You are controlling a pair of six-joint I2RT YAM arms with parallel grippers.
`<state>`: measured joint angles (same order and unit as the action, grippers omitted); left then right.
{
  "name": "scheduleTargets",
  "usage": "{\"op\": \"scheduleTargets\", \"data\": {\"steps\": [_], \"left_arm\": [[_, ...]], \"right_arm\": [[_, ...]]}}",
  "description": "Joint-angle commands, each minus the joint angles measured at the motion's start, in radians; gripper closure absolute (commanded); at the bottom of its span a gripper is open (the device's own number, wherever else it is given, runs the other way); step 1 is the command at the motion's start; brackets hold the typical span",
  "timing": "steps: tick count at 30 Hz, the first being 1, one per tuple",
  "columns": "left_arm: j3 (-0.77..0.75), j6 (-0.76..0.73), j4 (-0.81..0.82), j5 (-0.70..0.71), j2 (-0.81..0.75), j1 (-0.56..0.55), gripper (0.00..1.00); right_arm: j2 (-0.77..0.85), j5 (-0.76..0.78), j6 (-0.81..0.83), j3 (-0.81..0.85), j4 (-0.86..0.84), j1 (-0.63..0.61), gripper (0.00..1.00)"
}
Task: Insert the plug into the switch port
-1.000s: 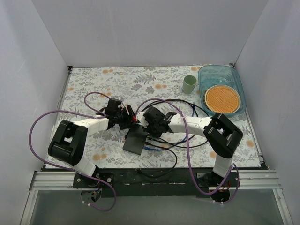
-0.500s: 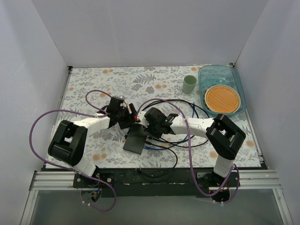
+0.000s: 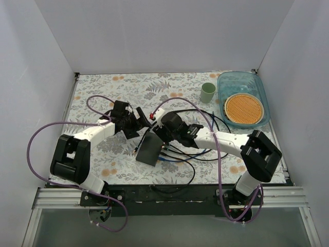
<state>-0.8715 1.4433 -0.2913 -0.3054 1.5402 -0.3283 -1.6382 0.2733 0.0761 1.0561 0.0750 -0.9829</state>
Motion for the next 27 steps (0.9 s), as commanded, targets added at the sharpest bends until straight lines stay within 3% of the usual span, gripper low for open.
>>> {"op": "scheduleTargets", "data": {"steps": [1,10,18,27], "left_arm": [[-0.049,-0.023,-0.037,0.017,-0.124,0.032,0.03],[-0.092,-0.173,-0.036,0.117,-0.342,0.037,0.02],[-0.067,-0.239,-0.005,0.190,-0.514,0.037,0.02],[-0.052,-0.225,-0.003,0.255,-0.555,0.037,0.02]], "right_arm": [[0.081,0.101,-0.035,-0.011,-0.021,0.004,0.31],[0.362,0.165,-0.042,-0.091,-0.047,0.006,0.02],[0.547,0.248,-0.050,-0.119,0.000,0.004,0.01],[0.777,0.395,-0.023,-0.396,-0.363,0.006,0.01]]}}
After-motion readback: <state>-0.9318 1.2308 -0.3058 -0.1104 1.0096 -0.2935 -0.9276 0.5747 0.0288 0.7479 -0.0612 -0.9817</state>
